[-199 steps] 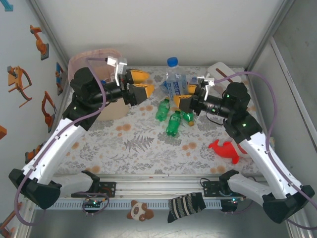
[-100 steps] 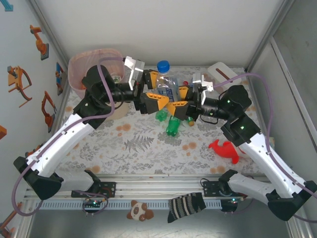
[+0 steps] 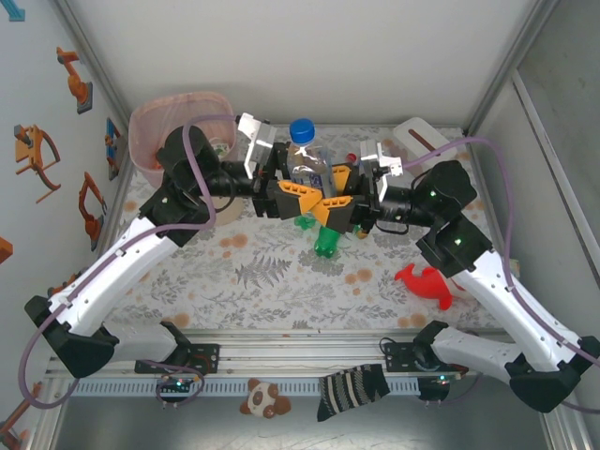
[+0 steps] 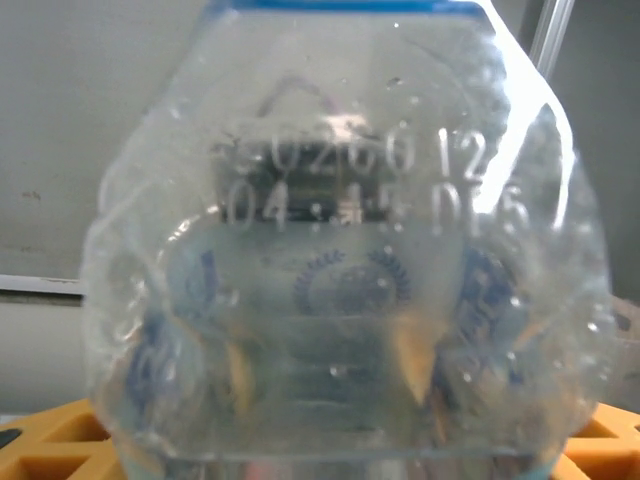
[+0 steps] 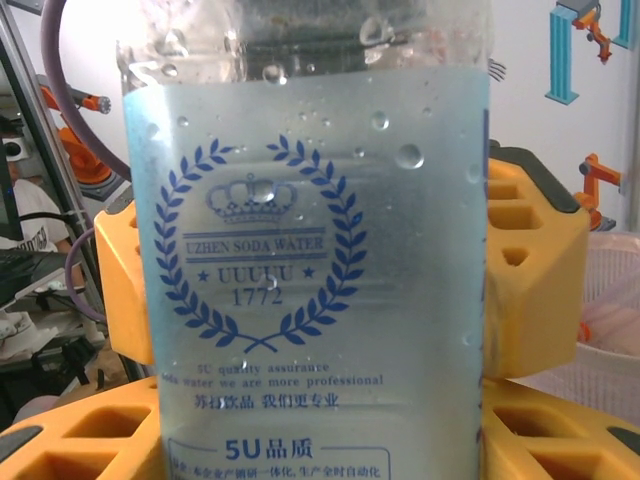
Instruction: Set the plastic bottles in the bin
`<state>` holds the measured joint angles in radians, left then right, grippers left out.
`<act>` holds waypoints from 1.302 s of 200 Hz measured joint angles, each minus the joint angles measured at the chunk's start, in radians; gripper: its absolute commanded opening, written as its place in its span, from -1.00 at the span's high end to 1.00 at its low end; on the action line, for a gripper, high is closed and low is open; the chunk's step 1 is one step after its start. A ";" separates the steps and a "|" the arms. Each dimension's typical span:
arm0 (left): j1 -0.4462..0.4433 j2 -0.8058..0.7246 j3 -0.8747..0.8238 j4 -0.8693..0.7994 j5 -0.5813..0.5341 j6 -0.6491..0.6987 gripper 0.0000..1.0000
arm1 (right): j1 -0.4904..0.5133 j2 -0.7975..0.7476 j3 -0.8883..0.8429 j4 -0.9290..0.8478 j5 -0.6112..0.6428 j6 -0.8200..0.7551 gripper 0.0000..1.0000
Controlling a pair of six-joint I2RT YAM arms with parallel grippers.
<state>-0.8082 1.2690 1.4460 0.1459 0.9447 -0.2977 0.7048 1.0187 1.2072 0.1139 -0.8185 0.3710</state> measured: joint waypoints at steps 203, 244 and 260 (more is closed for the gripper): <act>0.174 -0.093 0.000 -0.147 -0.293 0.013 0.04 | 0.029 -0.156 -0.006 -0.231 0.211 -0.128 -0.72; 0.303 -0.092 0.000 -0.231 -0.573 -0.117 0.11 | 0.029 -0.182 -0.013 -0.250 0.283 -0.145 -0.72; 0.358 -0.080 -0.004 -0.254 -0.661 -0.183 0.16 | 0.029 -0.182 -0.014 -0.260 0.296 -0.146 -0.72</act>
<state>-0.4500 1.1889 1.4418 -0.1078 0.2836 -0.4808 0.7341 0.8364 1.1931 -0.1459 -0.5228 0.2245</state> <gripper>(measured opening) 0.472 0.861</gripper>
